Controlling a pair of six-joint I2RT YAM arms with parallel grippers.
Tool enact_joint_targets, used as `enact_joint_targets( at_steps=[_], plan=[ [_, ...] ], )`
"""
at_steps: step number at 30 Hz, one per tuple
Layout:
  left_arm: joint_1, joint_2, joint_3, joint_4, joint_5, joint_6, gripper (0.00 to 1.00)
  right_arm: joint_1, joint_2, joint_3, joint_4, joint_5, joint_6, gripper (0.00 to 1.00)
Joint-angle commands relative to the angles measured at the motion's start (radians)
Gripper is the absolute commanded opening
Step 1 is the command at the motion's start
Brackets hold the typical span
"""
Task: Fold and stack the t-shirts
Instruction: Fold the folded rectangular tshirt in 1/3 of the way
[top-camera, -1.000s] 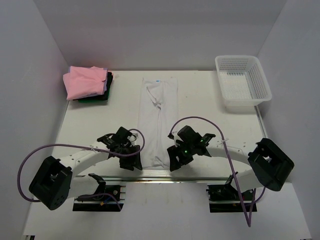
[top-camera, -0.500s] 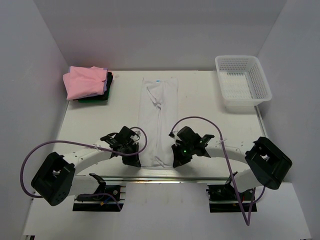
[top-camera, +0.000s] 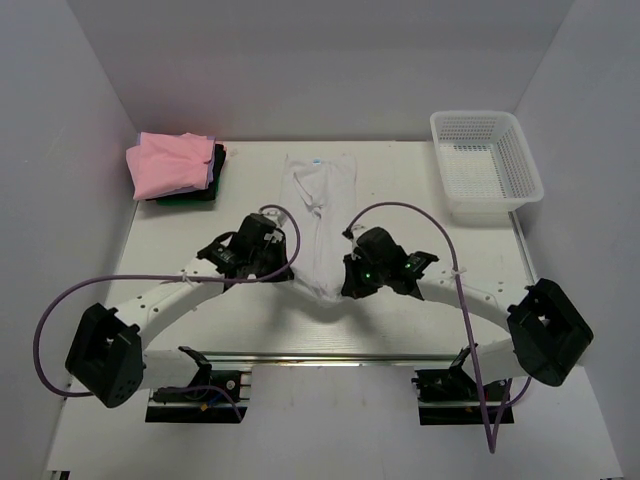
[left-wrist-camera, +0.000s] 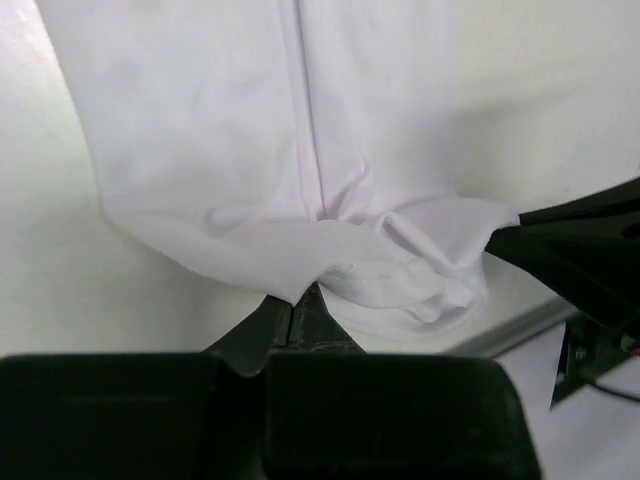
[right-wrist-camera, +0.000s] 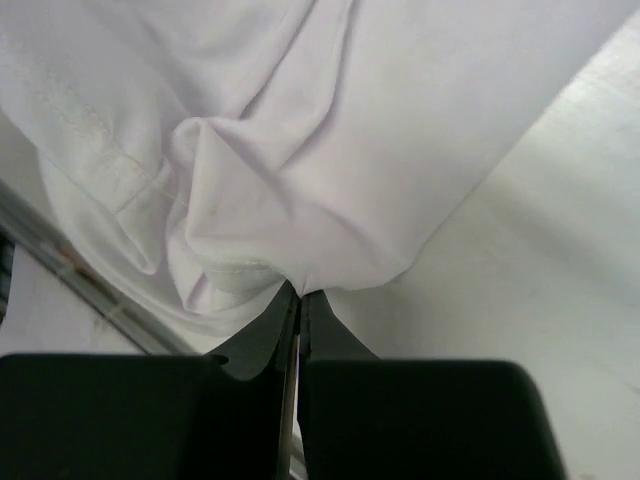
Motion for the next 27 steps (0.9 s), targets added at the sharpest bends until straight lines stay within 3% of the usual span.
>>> enact_joint_targets(
  at_steps=[1, 3, 16, 27],
  plan=[
    [0.033, 0.031, 0.068, 0.067, -0.145, -0.007, 0.0, -0.048, 0.024, 0.071, 0.012, 0.105, -0.004, 0.0],
    [0.045, 0.072, 0.09, 0.133, -0.157, -0.007, 0.0, -0.071, 0.035, 0.09, 0.036, 0.114, -0.012, 0.0],
    [0.162, 0.37, 0.392, 0.153, -0.229, 0.068, 0.0, -0.193, 0.249, 0.339, 0.049, 0.174, -0.075, 0.0],
    [0.249, 0.597, 0.555, 0.208, -0.119, 0.099, 0.0, -0.287, 0.49, 0.614, 0.014, 0.088, -0.138, 0.0]
  ],
)
